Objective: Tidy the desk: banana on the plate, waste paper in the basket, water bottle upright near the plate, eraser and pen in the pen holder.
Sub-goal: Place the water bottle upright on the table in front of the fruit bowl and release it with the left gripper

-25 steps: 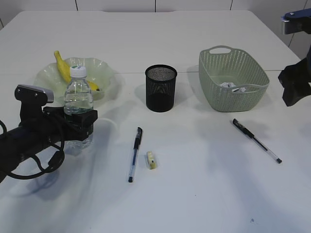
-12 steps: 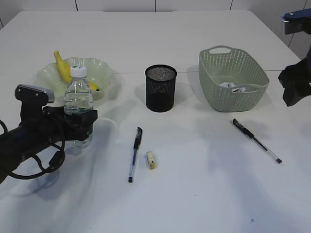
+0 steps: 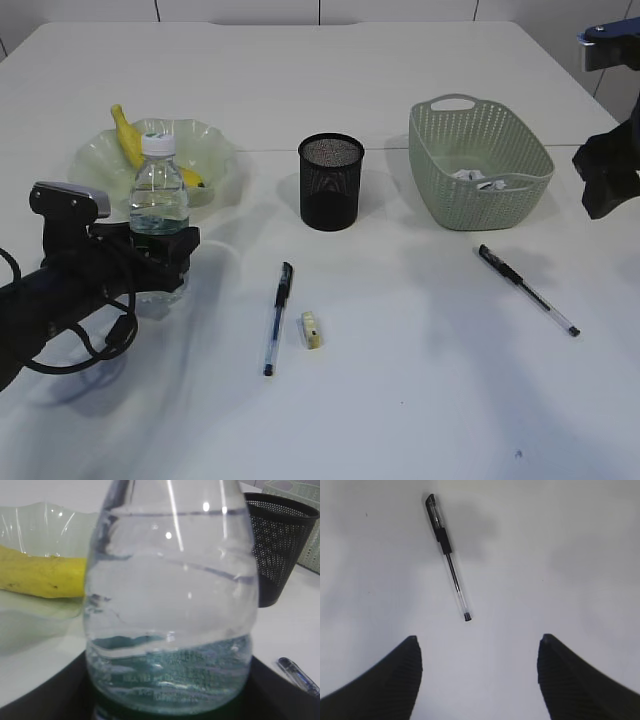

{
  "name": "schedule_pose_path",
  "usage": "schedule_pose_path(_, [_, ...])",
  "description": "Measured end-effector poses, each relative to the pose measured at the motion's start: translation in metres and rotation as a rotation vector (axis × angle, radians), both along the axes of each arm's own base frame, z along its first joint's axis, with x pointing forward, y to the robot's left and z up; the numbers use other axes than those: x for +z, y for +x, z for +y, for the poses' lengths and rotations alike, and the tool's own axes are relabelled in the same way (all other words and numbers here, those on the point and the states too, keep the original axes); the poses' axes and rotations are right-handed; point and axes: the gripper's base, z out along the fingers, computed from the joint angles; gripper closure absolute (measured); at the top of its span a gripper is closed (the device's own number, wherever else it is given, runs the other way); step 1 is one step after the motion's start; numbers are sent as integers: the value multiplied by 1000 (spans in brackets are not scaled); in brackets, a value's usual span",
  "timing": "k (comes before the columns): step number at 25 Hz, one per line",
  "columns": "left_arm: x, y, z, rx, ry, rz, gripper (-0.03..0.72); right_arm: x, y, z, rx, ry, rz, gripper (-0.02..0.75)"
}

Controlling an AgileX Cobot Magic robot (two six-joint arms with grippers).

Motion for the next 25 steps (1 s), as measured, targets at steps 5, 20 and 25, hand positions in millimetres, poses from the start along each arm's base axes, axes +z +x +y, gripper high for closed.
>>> schedule_pose_path(5, [-2,0,0,3,9,17,190,0,0,0,0,0,0,203])
schedule_pose_path(20, [-3,-1,2,3,38,31,186,0,0,0,4,-1,0,204])
schedule_pose_path(25, [-1,-7,3,10,46,42,182,0,0,0,4,-1,0,204])
